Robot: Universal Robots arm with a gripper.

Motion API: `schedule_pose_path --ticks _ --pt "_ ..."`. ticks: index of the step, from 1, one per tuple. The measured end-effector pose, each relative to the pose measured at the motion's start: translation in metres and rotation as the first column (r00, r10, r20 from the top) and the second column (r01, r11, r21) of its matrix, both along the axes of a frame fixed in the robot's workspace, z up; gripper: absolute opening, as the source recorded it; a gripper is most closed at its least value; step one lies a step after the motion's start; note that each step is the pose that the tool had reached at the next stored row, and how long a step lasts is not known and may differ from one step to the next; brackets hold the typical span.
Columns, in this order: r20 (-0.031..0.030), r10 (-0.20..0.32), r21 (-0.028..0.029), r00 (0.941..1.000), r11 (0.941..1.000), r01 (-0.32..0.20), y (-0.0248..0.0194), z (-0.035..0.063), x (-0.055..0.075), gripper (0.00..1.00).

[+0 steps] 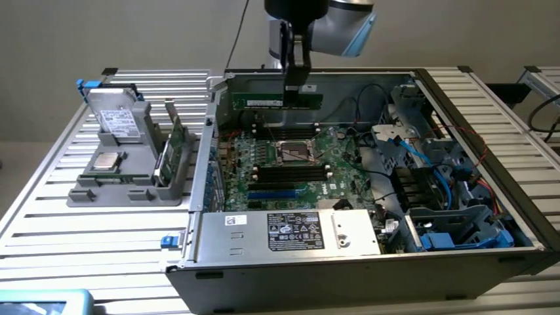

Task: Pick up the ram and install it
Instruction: 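Pick up the ram and move it above insertion slot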

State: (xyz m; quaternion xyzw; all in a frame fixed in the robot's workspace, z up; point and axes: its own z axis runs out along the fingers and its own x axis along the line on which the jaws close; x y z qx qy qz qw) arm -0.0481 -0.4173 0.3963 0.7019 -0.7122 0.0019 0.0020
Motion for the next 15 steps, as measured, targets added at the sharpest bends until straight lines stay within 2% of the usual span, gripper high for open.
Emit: schedule_pose_path --ticks 9,15 --pt "0.0001 0.000 0.0001 1.0000 1.0000 0.000 0.0221 -0.0048 0.013 0.13" --pt "0.0002 0.001 0.0001 1.0000 1.0000 -0.001 0.0312 -0.0075 0.022 0.13"
